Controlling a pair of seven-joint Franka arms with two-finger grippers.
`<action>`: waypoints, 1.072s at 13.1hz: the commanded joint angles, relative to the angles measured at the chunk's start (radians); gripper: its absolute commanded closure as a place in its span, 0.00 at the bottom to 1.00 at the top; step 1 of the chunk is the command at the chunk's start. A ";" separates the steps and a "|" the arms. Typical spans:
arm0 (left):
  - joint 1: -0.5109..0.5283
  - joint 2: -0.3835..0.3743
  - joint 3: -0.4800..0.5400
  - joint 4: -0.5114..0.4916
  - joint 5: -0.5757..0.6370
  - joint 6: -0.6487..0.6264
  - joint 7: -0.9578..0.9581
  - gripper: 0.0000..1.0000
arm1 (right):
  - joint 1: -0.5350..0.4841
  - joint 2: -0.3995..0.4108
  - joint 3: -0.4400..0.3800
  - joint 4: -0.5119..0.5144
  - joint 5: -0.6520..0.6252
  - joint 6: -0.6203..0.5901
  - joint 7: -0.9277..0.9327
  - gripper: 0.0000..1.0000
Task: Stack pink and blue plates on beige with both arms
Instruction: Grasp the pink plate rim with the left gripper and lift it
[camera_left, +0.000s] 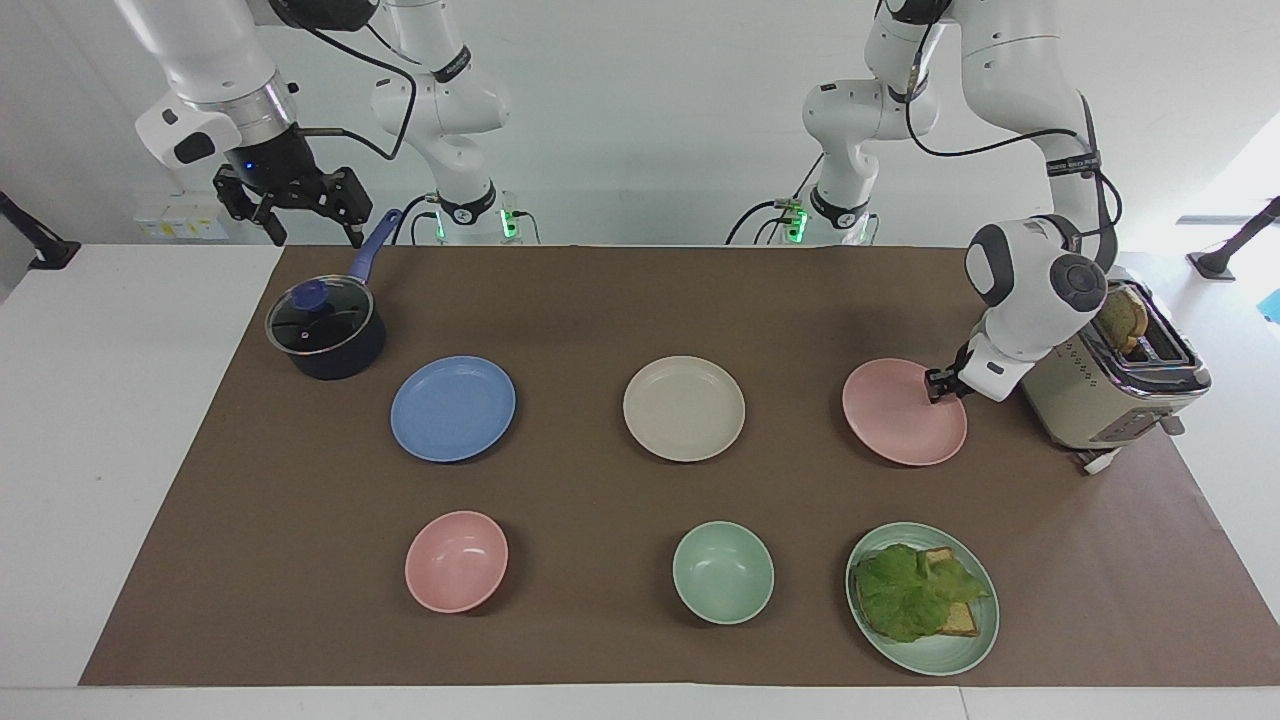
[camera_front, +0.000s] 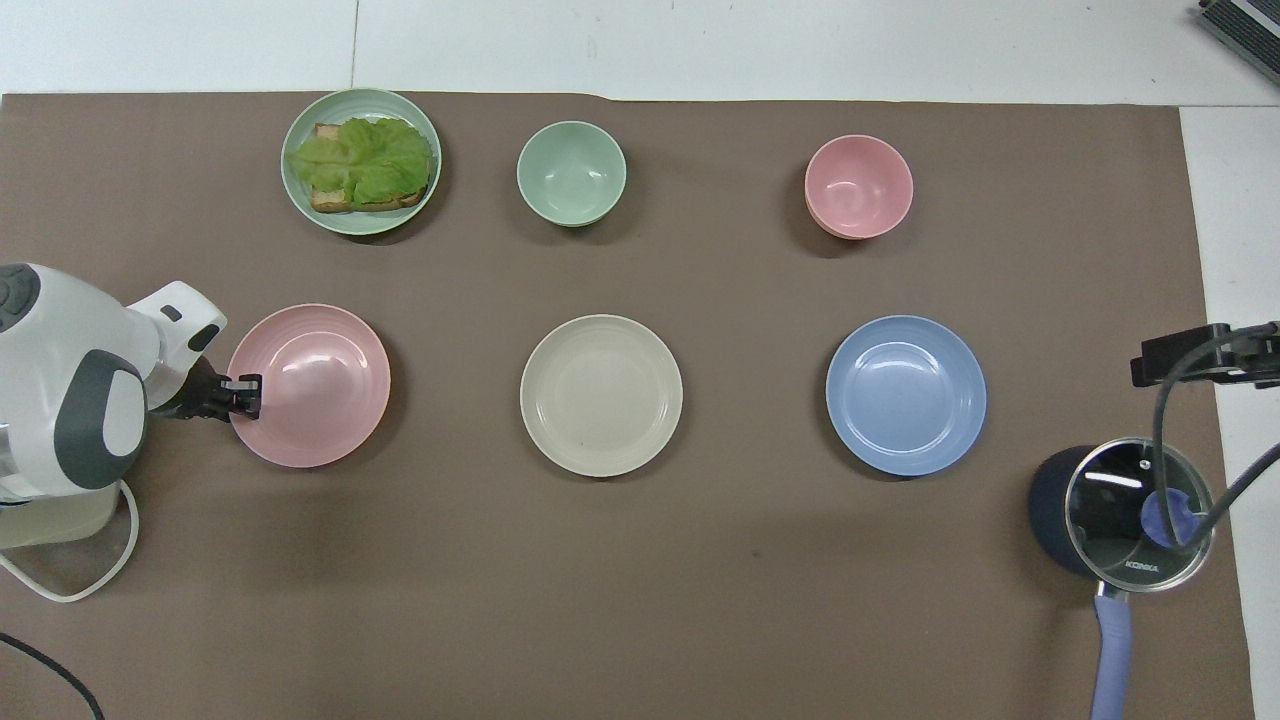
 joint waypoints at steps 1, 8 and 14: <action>-0.003 -0.027 0.001 -0.011 0.006 -0.034 0.004 1.00 | -0.010 -0.005 -0.003 -0.013 0.019 0.028 -0.001 0.00; -0.018 -0.036 -0.022 0.245 -0.196 -0.370 -0.005 1.00 | -0.015 -0.031 -0.004 -0.055 0.036 0.048 0.039 0.00; -0.159 -0.055 -0.067 0.208 -0.397 -0.271 -0.189 1.00 | -0.015 -0.033 -0.004 -0.058 0.036 0.047 0.037 0.00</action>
